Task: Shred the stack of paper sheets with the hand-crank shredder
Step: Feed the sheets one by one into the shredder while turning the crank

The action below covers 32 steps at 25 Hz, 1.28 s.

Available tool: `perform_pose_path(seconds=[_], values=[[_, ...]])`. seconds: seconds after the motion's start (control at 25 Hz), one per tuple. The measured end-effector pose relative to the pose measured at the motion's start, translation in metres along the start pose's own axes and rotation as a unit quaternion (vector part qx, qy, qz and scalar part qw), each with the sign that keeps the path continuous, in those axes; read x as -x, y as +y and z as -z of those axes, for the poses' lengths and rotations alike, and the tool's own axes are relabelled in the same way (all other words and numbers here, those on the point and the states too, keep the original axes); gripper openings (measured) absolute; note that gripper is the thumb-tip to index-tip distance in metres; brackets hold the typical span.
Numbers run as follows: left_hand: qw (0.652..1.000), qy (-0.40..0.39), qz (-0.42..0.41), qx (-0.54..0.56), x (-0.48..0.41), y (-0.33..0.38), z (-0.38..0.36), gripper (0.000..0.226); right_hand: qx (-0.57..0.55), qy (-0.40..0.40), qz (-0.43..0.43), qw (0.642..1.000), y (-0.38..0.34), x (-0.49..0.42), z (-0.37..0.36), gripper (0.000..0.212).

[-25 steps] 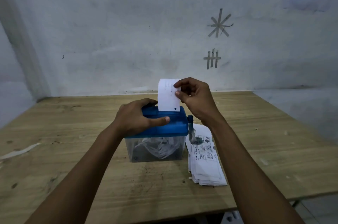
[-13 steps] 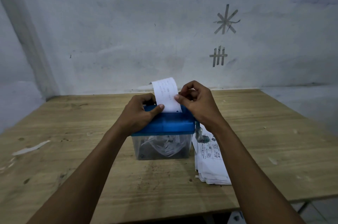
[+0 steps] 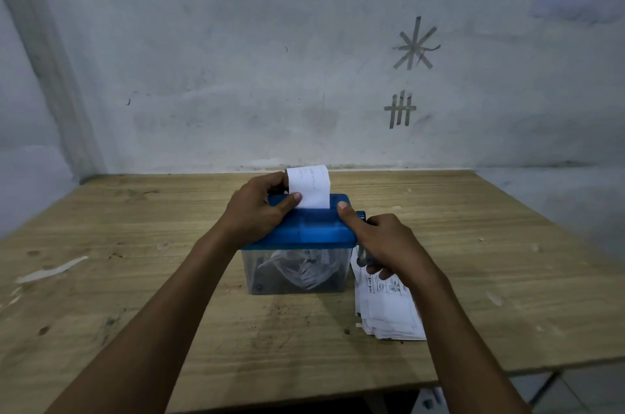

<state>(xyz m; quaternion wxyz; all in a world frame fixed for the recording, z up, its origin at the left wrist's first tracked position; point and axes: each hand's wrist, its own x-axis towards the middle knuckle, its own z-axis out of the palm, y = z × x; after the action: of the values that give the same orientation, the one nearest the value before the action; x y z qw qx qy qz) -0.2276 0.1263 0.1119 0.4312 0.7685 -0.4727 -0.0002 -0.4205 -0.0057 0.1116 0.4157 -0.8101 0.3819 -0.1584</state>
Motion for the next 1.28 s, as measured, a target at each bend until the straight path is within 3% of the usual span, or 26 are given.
perform_pose_path(seconds=[0.08, 0.28, 0.36, 0.44, 0.56, 0.68, 0.8, 0.88, 0.96, 1.12, 1.2, 1.28], values=[[1.0, 0.0, 0.004, -0.004, -0.001, -0.002, -0.001, 0.035, 0.011, 0.023, 0.028, 0.999, -0.004, 0.0, 0.002, 0.064], [0.999, -0.007, 0.017, -0.029, -0.004, -0.001, -0.002, 0.042, 0.176, 0.142, 0.146, 0.963, -0.011, 0.002, -0.001, 0.039], [0.999, -0.01, 0.024, -0.042, -0.005, 0.001, -0.003, 0.048, 0.198, 0.142, 0.137, 0.96, -0.016, -0.007, 0.003, 0.04], [0.998, -0.013, 0.029, -0.056, -0.004, 0.003, -0.003, 0.061, 0.215, 0.083, 0.123, 0.965, -0.028, -0.025, 0.013, 0.041], [0.996, -0.025, 0.038, -0.071, -0.003, 0.007, -0.005, 0.071, 0.166, -0.064, 0.096, 0.979, -0.044, -0.041, 0.043, 0.048], [0.993, -0.023, 0.04, -0.109, -0.002, 0.01, -0.003, 0.063, 0.114, -0.21, 0.147, 0.96, -0.026, -0.042, 0.07, 0.038], [0.975, -0.05, 0.046, -0.213, -0.004, 0.012, -0.004, 0.082, 0.025, -0.172, 0.258, 0.95, 0.009, -0.043, 0.062, 0.036], [0.967, -0.054, 0.04, -0.247, -0.007, 0.013, -0.007, 0.094, -0.07, -0.138, 0.261, 0.953, 0.019, -0.045, 0.052, 0.035], [0.969, -0.044, 0.032, -0.242, -0.008, 0.01, -0.008, 0.098, -0.095, -0.098, 0.259, 0.956, 0.015, -0.05, 0.045, 0.035], [0.969, -0.042, 0.018, -0.241, -0.006, 0.011, -0.011, 0.099, -0.146, -0.061, 0.146, 0.977, 0.002, -0.061, 0.024, 0.054], [0.97, -0.044, 0.014, -0.238, -0.006, 0.011, -0.01, 0.099, -0.191, -0.081, 0.022, 0.978, 0.003, -0.068, 0.012, 0.05], [0.971, -0.046, 0.009, -0.233, -0.006, 0.011, -0.008, 0.101, -0.262, -0.14, -0.106, 0.949, 0.007, -0.073, 0.004, 0.041]])
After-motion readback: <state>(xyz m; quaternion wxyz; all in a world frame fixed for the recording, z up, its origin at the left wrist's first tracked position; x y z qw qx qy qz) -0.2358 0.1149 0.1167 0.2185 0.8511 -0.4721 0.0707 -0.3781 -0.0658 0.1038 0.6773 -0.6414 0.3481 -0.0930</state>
